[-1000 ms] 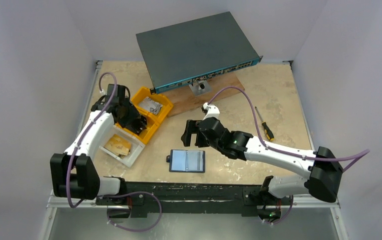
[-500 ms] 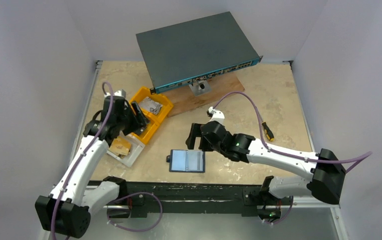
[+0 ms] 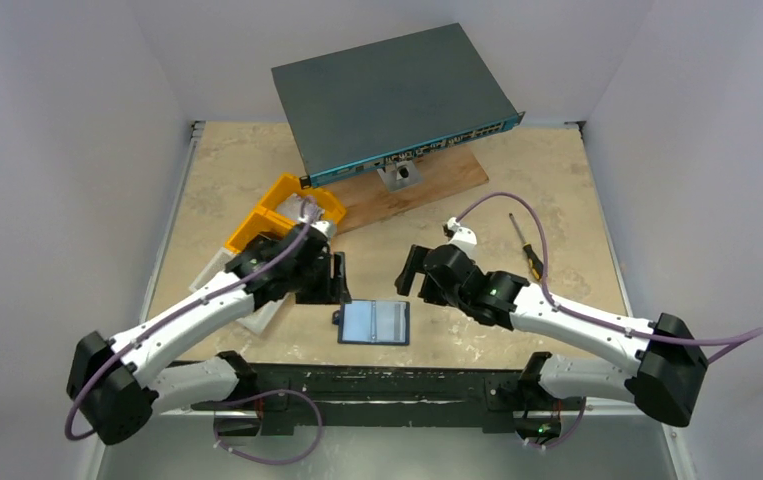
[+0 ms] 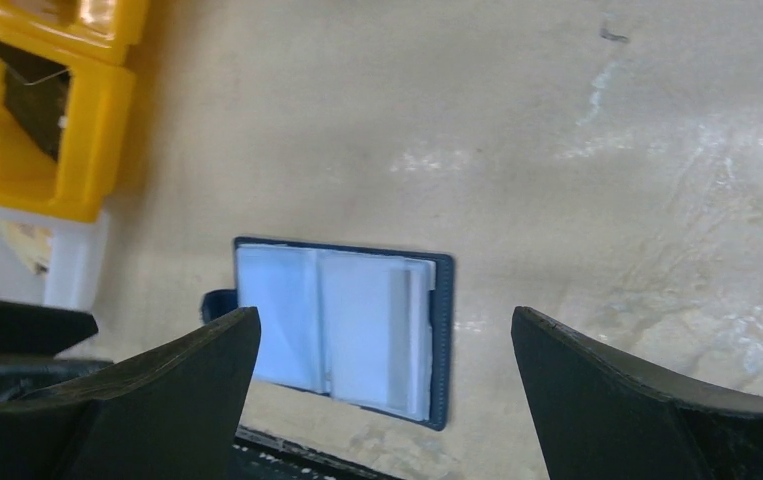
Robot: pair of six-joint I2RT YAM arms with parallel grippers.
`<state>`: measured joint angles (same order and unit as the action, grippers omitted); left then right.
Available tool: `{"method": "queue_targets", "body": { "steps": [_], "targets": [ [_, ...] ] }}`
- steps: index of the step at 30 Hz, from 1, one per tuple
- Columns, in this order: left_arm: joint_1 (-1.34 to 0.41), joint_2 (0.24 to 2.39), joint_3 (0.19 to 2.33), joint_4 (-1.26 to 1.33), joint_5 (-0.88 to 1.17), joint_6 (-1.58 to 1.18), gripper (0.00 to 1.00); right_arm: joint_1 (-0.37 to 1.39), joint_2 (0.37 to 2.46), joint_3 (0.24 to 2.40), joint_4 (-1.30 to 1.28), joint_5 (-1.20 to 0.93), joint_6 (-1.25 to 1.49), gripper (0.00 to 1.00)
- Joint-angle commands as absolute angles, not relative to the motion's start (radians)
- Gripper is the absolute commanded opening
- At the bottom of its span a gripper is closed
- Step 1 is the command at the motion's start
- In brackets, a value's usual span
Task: Take the credit cards out of the card holder
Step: Remove the credit card from the card holder.
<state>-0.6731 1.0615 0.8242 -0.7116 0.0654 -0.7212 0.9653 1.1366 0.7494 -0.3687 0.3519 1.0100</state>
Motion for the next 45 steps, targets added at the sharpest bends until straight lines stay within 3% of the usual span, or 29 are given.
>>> {"method": "queue_targets", "body": {
  "steps": [1,10,30,35,39,45],
  "targets": [
    [-0.803,1.177,0.876,-0.649,0.004,-0.766,0.57,0.897,1.138,0.708,-0.338,0.296,1.024,0.99],
    [-0.923,1.403,1.008,-0.612,-0.039,-0.77,0.57,0.777,1.066,0.661,-0.356,0.278,0.98,0.99],
    [-1.073,1.788,1.148,-0.607,-0.135,-0.766,0.5,0.756,0.991,0.555,-0.35,0.293,1.032,0.98],
    [-1.075,1.855,1.153,-0.622,-0.146,-0.772,0.4,0.758,1.008,0.551,-0.34,0.28,1.033,0.97],
    [-1.073,1.874,1.151,-0.604,-0.11,-0.777,0.22,0.757,1.03,0.551,-0.33,0.254,1.017,0.95],
    [-1.024,1.823,1.112,-0.515,0.006,-0.811,0.06,0.757,1.081,0.546,-0.265,0.187,0.962,0.84]
  ]
}}
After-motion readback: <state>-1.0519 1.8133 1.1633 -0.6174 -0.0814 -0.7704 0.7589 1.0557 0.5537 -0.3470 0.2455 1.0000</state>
